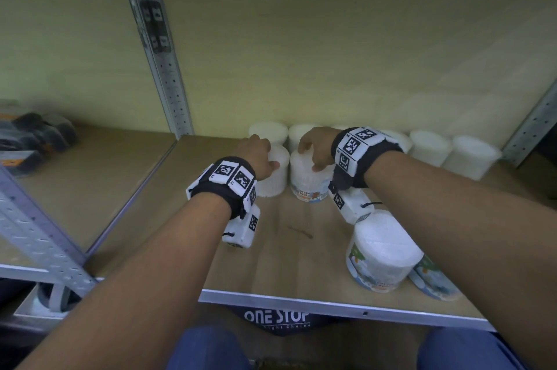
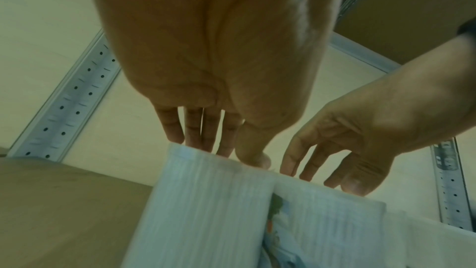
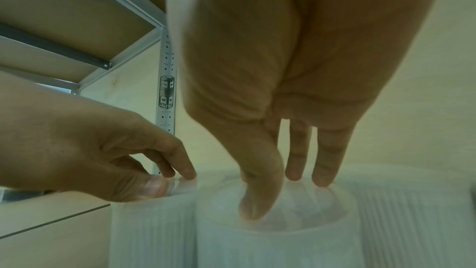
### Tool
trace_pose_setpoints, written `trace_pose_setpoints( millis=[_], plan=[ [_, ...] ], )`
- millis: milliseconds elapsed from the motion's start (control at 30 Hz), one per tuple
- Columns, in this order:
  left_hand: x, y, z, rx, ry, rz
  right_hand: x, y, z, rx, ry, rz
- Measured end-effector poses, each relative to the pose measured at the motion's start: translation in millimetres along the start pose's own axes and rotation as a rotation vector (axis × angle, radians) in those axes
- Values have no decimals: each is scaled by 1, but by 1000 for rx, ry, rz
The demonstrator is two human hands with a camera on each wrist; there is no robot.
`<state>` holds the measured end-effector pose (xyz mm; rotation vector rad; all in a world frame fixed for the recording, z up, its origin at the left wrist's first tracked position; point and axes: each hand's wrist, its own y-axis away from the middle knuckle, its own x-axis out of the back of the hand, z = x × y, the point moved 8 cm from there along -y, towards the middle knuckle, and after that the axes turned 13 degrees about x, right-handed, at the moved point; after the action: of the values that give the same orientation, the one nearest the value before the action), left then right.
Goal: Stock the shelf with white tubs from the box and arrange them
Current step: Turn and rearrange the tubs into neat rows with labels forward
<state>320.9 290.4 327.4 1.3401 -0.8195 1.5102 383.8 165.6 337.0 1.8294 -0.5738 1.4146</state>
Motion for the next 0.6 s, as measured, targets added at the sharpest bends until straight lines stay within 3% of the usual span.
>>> trace_pose_setpoints(
  millis=[200,600],
  plan=[
    [0,1,1,1,-1,-9,4,-1,0,14,-37,-29],
    [1,2,2,-6,-31,-14,-11,-24,14,-79,160,-38]
  ],
)
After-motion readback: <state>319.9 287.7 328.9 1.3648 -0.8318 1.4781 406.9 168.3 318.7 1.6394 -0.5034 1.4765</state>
